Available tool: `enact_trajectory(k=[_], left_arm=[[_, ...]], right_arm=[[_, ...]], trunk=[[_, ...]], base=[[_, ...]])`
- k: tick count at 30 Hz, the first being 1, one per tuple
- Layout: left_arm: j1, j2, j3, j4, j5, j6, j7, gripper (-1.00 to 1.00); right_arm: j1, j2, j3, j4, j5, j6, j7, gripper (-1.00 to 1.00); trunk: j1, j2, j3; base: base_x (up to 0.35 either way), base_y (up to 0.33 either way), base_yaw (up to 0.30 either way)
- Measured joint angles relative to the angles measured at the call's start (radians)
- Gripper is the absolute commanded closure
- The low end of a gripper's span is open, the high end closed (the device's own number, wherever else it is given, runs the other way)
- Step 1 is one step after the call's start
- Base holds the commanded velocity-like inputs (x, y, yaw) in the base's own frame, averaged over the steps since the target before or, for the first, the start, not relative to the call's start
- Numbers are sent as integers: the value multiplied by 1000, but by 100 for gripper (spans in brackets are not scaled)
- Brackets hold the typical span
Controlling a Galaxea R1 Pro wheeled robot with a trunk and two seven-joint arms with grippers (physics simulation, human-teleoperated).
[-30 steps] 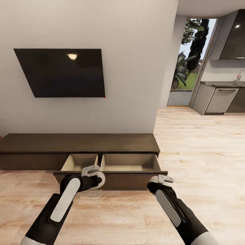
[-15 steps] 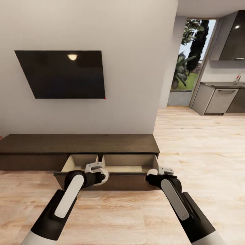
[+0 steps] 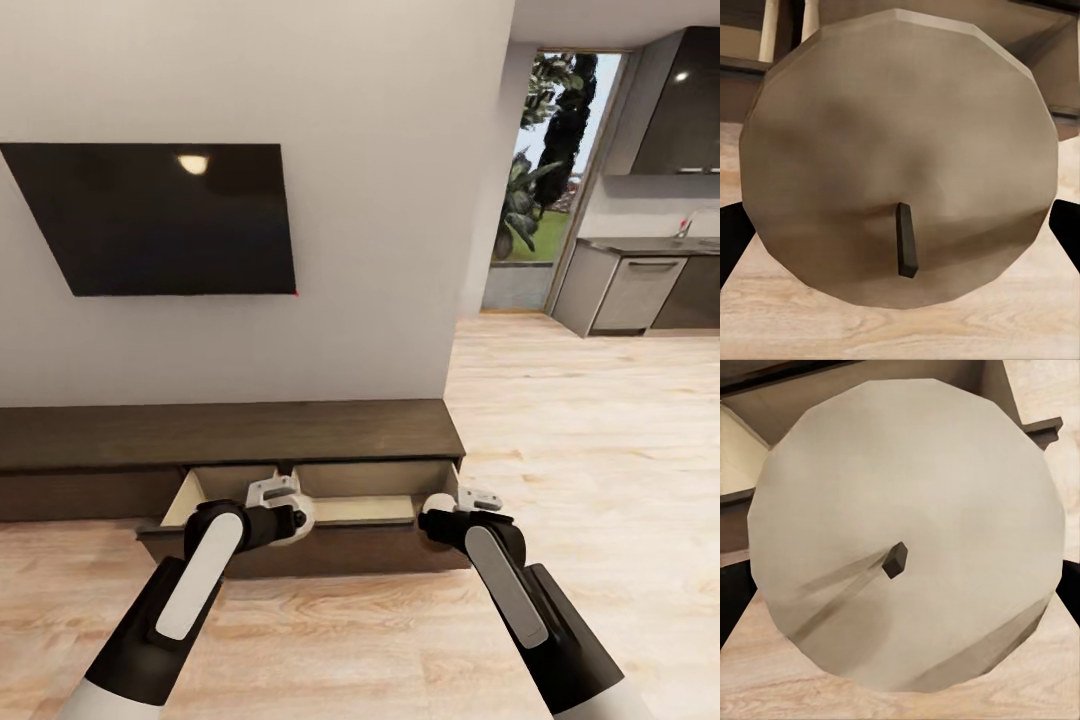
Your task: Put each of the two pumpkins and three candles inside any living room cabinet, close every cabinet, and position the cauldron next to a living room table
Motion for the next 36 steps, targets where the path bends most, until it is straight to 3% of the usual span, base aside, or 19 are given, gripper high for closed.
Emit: enact_trajectory(k=[20, 36], left_arm=[[0, 1, -2, 2, 2, 0, 0, 100], [0, 1, -3, 2, 2, -1, 0, 100]], right_arm=[[0, 1, 1, 1, -2, -1, 0, 100], [0, 1, 1, 0, -1, -1, 2, 100]], trunk=[[0, 0, 0], [0, 0, 0]], base=[[327, 19, -1], [211, 0, 0]])
